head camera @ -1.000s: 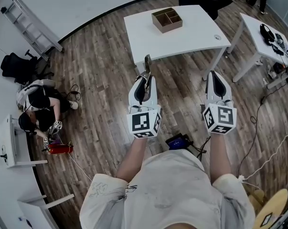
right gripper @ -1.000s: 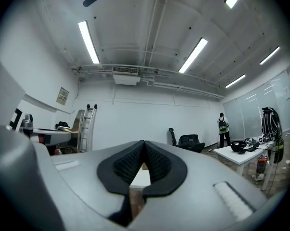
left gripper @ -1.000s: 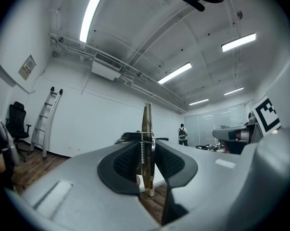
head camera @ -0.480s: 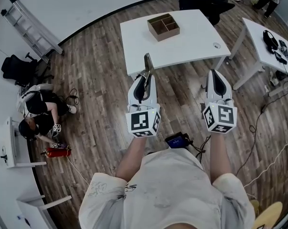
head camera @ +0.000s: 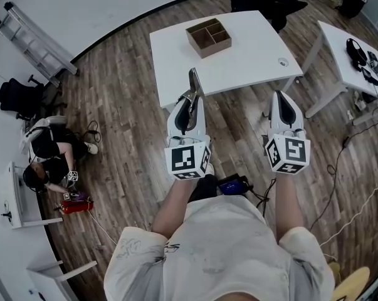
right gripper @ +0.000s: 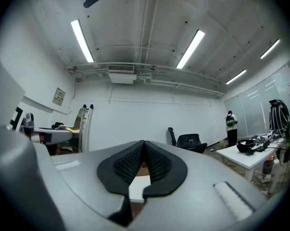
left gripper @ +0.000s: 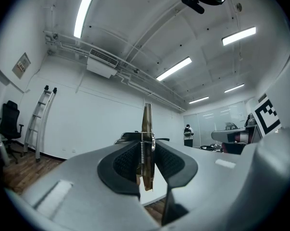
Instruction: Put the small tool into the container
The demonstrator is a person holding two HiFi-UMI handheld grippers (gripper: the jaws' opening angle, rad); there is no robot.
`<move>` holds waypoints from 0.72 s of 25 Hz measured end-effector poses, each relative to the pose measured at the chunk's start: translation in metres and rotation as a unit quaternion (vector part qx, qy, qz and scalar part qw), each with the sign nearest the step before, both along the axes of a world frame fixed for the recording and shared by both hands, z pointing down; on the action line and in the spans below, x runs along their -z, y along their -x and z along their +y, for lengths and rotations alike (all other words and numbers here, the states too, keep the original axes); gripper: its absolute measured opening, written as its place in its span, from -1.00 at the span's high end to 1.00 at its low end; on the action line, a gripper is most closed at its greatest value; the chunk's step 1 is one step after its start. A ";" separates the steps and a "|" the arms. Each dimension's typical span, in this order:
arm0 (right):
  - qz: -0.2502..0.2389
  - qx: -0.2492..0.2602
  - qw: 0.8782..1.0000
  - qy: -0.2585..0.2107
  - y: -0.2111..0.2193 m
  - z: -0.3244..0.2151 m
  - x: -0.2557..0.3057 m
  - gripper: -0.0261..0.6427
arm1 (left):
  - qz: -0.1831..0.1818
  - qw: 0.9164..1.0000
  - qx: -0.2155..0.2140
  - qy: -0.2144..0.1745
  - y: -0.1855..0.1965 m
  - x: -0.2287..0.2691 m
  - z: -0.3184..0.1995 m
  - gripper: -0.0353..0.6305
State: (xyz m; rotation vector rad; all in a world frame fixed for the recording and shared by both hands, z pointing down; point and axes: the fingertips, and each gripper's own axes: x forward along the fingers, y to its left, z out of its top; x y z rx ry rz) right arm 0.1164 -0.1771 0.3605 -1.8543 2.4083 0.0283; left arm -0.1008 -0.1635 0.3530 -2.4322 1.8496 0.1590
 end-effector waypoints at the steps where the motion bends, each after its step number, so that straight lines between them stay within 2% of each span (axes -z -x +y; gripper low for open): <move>1: 0.000 -0.001 1.000 0.000 0.000 -0.001 0.000 0.91 | 0.000 1.000 -0.001 0.001 -0.001 -0.001 -0.002 0.58; 18: 0.008 -0.017 1.000 0.003 0.002 -0.018 0.001 0.91 | 0.008 0.999 -0.030 0.009 -0.009 -0.007 -0.024 0.58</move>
